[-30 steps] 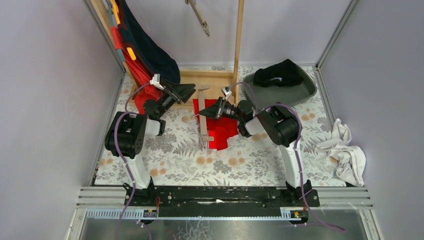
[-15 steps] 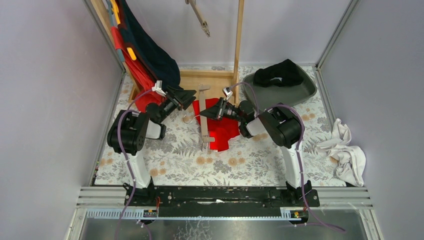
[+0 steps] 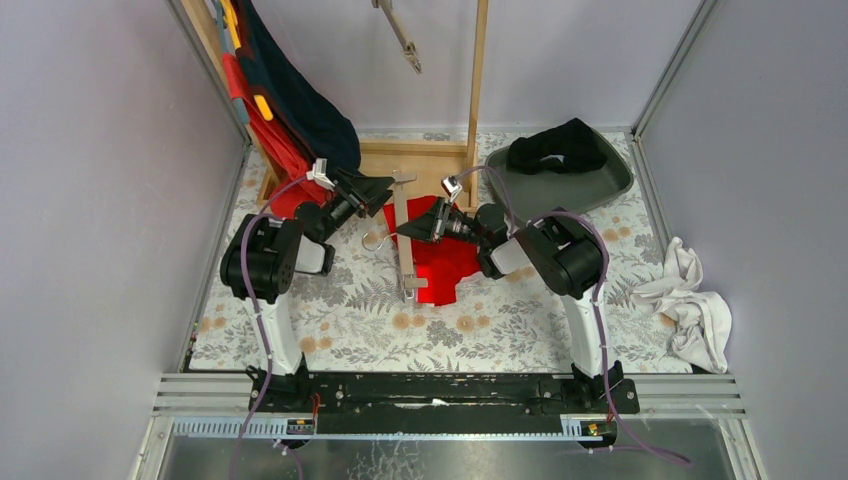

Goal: Clip the underwear to the hanger
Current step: Open the clamp at the hanger.

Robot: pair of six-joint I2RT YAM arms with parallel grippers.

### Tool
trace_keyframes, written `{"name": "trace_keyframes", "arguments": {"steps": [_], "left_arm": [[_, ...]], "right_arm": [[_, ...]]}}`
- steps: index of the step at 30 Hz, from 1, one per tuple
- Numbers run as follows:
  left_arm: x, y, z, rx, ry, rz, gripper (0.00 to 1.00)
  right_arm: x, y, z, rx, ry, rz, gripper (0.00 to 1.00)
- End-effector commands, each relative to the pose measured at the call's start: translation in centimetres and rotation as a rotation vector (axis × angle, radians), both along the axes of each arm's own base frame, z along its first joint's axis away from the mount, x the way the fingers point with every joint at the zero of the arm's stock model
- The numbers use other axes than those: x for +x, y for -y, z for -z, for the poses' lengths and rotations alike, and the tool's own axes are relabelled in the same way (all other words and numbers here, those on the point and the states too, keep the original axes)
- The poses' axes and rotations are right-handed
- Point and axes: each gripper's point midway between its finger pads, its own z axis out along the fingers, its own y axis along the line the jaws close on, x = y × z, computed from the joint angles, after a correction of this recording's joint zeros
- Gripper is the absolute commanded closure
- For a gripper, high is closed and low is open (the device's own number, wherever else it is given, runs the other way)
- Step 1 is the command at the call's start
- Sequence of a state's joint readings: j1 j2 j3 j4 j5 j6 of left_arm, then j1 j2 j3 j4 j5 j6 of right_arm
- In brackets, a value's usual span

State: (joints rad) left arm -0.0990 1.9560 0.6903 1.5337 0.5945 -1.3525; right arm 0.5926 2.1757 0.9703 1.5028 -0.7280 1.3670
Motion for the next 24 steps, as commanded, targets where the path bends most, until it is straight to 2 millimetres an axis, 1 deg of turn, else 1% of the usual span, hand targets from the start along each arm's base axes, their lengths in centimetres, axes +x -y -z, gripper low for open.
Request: {"name": "trace_keyframes", "arguments": {"steps": [1, 8, 12, 21, 24], "left_arm": [[0.6, 0.2, -1.5, 0.003, 0.085, -0.020, 0.02], [1.1, 0.9, -1.0, 0.019, 0.073, -0.020, 0.04], [1.1, 1.2, -0.8, 0.012, 0.070, -0.013, 0.10], [1.0, 1.4, -0.6, 0.005, 0.068, -0.011, 0.15], [1.0, 1.5, -0.8, 0.003, 0.072, -0.007, 0.19]], "right_arm": [[-2.1, -0.5, -4.3, 0.081, 0.117, -0.052, 1.00], [-2.9, -0.7, -4.1, 0.082, 0.112, -0.065, 1.00], [-2.9, -0.7, -3.9, 0.081, 0.108, -0.066, 1.00], [-2.9, -1.0, -3.7, 0.082, 0.106, -0.073, 1.00], [-3.0, -1.0, -3.5, 0.082, 0.104, -0.075, 1.00]]}}
